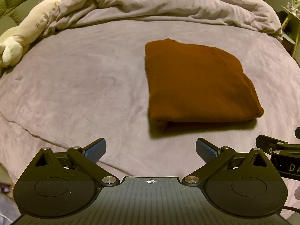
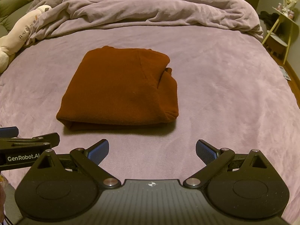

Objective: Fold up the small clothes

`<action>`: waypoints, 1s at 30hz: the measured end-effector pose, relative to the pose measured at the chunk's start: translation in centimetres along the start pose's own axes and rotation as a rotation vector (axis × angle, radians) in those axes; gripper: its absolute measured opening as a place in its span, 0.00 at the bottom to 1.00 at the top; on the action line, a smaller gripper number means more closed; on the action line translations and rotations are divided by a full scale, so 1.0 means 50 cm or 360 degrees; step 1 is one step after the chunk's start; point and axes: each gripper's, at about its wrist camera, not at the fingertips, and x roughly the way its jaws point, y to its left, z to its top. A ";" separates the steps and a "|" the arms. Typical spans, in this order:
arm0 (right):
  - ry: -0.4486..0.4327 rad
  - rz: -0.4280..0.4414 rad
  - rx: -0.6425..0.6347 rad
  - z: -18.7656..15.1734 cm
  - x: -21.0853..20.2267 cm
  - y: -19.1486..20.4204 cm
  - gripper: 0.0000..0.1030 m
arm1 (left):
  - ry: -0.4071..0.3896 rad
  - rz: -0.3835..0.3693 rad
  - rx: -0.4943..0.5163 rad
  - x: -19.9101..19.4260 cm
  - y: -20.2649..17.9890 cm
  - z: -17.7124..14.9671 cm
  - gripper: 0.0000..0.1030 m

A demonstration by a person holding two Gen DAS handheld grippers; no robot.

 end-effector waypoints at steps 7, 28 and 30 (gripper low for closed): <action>0.0001 -0.0002 -0.0005 0.001 -0.002 0.001 0.96 | 0.0001 -0.0005 -0.0011 -0.001 0.003 0.000 1.00; 0.0000 0.0006 -0.0011 0.006 -0.005 0.005 0.96 | 0.0030 -0.0081 -0.0064 -0.003 0.013 0.001 1.00; -0.0001 0.0009 -0.0013 0.006 -0.006 0.005 0.96 | 0.0036 -0.0104 -0.0076 -0.003 0.014 0.001 1.00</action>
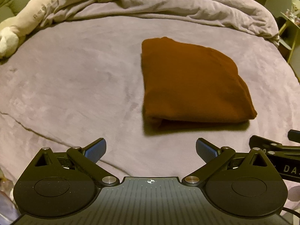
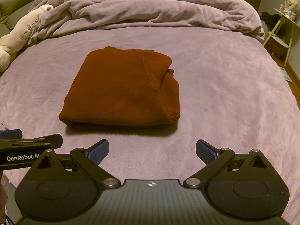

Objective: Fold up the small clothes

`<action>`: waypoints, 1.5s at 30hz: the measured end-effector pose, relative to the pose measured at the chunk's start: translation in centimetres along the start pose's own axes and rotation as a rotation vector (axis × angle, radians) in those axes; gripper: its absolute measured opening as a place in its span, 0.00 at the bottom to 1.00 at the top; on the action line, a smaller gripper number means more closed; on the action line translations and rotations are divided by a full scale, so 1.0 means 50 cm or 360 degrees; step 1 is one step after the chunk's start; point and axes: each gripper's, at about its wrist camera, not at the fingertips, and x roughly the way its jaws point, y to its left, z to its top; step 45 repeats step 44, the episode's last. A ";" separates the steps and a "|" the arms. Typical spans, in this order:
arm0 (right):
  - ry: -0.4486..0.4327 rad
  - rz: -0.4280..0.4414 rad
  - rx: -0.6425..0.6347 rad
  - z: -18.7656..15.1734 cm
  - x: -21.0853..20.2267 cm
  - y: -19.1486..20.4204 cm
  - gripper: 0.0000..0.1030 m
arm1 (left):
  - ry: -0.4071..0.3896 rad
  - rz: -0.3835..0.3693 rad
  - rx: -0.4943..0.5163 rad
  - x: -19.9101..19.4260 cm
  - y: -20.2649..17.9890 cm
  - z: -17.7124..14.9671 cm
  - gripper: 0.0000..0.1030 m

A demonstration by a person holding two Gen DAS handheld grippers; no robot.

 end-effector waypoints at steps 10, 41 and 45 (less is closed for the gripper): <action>-0.0003 0.0005 -0.0004 0.001 -0.002 0.001 0.96 | 0.0010 0.0010 -0.0001 0.004 -0.004 -0.001 1.00; -0.0006 -0.0011 -0.0004 -0.003 -0.002 -0.004 0.96 | 0.0008 0.0042 0.0105 0.008 -0.018 -0.014 1.00; -0.0008 -0.0012 -0.0009 -0.003 -0.003 -0.005 0.96 | 0.0009 0.0040 0.0111 0.007 -0.018 -0.014 1.00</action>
